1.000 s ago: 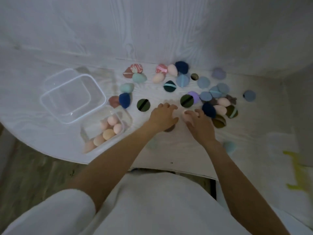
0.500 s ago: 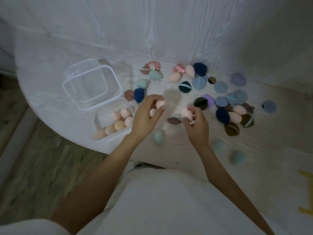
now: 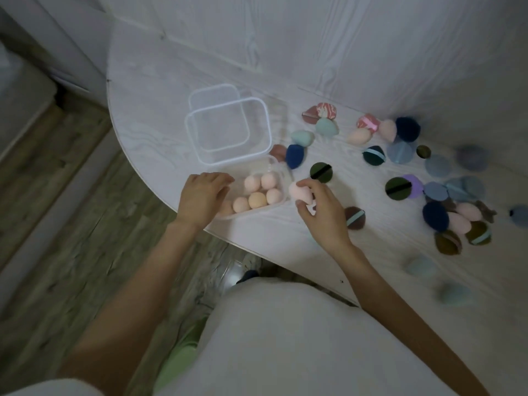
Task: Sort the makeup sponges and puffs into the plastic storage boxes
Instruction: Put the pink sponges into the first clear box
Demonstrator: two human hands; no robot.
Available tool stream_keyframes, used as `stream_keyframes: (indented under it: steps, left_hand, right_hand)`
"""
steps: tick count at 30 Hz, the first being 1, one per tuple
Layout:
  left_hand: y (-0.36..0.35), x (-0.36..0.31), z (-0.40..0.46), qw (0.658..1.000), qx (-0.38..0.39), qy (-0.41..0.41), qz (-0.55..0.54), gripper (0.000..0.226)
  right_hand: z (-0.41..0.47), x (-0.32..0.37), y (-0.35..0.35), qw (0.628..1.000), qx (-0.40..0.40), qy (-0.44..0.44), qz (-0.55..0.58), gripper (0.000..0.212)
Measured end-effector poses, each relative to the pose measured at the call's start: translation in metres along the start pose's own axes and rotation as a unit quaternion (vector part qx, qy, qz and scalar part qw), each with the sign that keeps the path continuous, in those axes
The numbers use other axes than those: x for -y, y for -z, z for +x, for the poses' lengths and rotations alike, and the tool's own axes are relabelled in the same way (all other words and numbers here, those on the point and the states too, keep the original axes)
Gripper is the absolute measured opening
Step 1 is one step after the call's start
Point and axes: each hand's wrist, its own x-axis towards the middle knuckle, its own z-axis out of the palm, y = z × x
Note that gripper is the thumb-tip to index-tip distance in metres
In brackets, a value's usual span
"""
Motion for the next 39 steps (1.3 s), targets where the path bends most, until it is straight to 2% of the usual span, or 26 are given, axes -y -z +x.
stream_keyframes:
  steps: [10,14,17,20,24,26,28,31,33,36,39]
  left_hand:
    - [-0.003,0.009,0.000,0.991,0.038,-0.021,0.128,0.011]
    - [-0.006,0.014,0.000,0.992,0.036,-0.006,0.118,0.018]
    - [-0.006,0.013,-0.005,0.994,0.031,-0.013,0.104,0.008]
    - [-0.005,0.009,-0.012,0.994,0.041,-0.014,0.098,0.025]
    - [0.005,0.004,-0.018,0.990,0.101,-0.004,0.099,0.079]
    - [0.007,0.005,-0.020,0.984,0.141,-0.001,0.105,0.086]
    - [0.006,0.007,-0.020,0.980,0.167,-0.002,0.108,0.082]
    - [0.005,0.007,-0.019,0.982,0.161,-0.006,0.098,0.075]
    - [0.005,0.007,-0.019,0.983,0.157,-0.009,0.091,0.072]
    - [0.003,0.007,-0.019,0.986,0.139,-0.026,0.084,0.067]
    - [0.001,0.005,-0.020,0.990,0.116,-0.041,0.075,0.066]
  right_hand:
    - [0.036,0.036,-0.019,0.997,0.054,0.052,-0.003,0.031]
    - [0.054,0.050,-0.030,0.995,0.078,0.067,-0.001,0.037]
    - [0.064,0.057,-0.043,0.993,0.091,0.069,-0.010,0.035]
    - [0.071,0.062,-0.060,0.979,0.111,0.145,-0.090,0.033]
    - [0.084,0.064,-0.085,0.934,0.166,0.213,-0.234,0.032]
    - [0.088,0.063,-0.092,0.911,0.176,0.219,-0.301,0.027]
    - [0.088,0.060,-0.096,0.895,0.195,0.222,-0.333,0.026]
    - [0.087,0.055,-0.094,0.892,0.240,0.222,-0.313,0.029]
    - [0.086,0.055,-0.091,0.908,0.258,0.194,-0.266,0.034]
    - [0.084,0.056,-0.087,0.936,0.259,0.141,-0.191,0.037]
    - [0.082,0.054,-0.085,0.951,0.244,0.117,-0.150,0.028]
